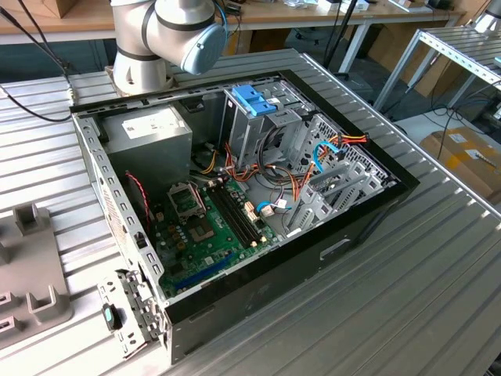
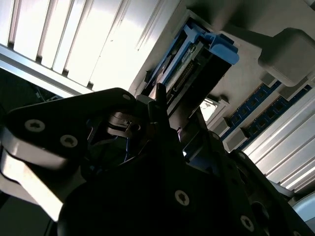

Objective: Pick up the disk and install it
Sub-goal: 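Pick up the disk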

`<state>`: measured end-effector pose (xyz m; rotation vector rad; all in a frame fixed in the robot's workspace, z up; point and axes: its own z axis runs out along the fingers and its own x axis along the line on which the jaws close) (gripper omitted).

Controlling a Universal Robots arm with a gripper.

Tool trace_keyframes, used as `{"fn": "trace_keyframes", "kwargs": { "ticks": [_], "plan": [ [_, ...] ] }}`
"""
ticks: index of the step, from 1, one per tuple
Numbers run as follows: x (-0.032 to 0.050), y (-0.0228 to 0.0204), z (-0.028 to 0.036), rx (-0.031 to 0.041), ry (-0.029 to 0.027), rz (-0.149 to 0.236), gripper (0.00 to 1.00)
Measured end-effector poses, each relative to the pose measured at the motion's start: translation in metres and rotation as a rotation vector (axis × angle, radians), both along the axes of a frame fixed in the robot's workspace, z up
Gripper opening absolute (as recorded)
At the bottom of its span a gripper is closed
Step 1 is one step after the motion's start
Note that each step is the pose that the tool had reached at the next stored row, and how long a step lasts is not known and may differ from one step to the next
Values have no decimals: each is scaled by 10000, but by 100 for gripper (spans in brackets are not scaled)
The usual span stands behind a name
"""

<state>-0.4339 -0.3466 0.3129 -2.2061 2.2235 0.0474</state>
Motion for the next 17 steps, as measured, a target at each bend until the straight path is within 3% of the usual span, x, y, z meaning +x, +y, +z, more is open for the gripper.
{"fn": "trace_keyframes", "kwargs": {
  "ticks": [5,12,17],
  "plan": [
    [0,0,-2,-1,1,2,36],
    [0,0,-74,0,-1,1,36],
    [0,-1,-77,0,0,3,35]
  ]
}}
